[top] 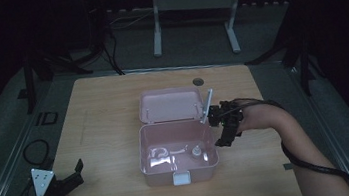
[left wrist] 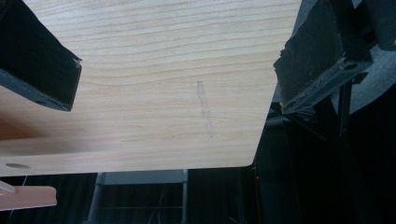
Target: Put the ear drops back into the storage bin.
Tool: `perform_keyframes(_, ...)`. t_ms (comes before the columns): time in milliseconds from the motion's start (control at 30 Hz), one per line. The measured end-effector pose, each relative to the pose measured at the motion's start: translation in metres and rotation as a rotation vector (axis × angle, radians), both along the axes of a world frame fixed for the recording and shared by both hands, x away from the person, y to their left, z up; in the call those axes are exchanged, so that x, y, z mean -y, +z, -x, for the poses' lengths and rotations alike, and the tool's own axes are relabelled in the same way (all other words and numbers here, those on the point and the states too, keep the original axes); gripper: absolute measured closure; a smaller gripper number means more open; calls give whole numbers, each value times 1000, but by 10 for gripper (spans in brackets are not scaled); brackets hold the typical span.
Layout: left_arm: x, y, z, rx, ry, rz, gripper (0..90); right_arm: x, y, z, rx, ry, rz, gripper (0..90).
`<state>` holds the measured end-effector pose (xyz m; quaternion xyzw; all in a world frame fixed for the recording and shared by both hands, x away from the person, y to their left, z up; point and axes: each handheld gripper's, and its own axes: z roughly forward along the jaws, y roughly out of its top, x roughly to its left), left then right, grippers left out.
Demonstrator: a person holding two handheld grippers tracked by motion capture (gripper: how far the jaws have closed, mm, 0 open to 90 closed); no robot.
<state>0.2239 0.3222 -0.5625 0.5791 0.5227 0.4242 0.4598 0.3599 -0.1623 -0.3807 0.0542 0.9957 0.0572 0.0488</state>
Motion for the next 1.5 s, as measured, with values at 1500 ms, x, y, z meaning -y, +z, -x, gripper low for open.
perform_keyframes(1500, 0, 0, 1, 2, 2, 0, 4, 130, -125, 11, 292, -555, -457, 134)
